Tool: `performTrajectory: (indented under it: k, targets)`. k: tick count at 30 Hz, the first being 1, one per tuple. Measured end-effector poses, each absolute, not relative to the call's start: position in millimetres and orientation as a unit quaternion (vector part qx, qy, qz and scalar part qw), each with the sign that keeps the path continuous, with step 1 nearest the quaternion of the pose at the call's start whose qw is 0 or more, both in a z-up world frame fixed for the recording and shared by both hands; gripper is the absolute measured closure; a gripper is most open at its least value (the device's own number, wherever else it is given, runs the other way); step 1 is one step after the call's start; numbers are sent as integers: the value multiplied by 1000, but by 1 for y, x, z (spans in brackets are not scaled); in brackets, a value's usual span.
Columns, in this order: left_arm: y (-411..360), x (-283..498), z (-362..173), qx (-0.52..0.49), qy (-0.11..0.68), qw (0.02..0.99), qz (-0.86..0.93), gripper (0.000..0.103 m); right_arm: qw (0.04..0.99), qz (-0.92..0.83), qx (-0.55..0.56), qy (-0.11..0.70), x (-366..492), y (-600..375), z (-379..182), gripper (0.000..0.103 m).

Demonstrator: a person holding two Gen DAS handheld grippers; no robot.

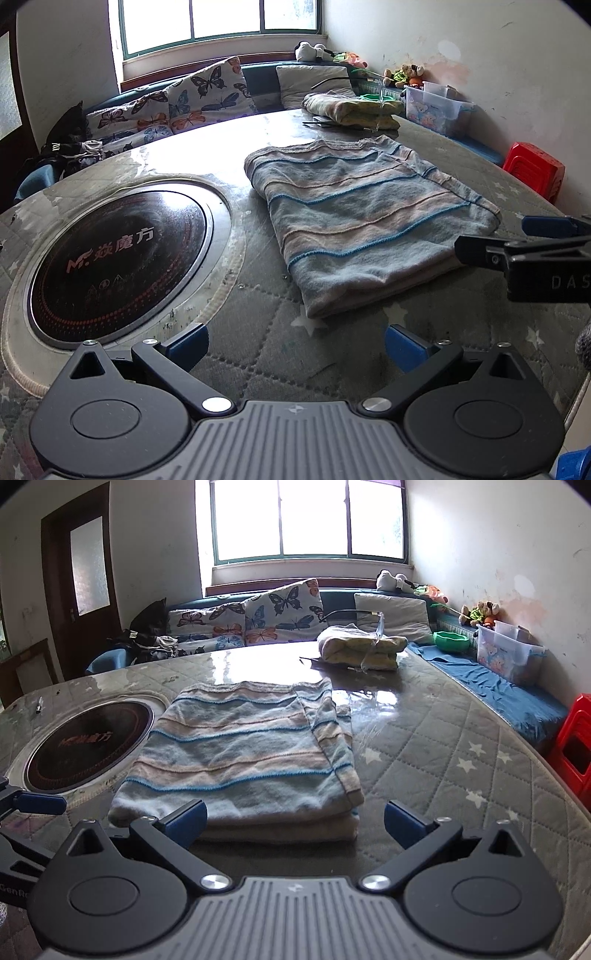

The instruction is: Fold clothes

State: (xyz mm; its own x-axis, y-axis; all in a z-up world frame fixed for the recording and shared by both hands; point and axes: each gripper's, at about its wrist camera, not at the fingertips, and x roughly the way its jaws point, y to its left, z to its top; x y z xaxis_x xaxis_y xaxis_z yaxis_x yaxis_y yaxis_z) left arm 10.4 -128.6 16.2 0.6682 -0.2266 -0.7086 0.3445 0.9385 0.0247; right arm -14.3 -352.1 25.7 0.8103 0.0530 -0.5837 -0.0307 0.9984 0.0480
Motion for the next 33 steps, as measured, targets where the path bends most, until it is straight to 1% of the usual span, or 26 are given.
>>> performTrajectory:
  k: [33]
  targets:
    - [-130,-6,17,76,376,911,-150,0,946,11,21,324,-36,-341,14,0]
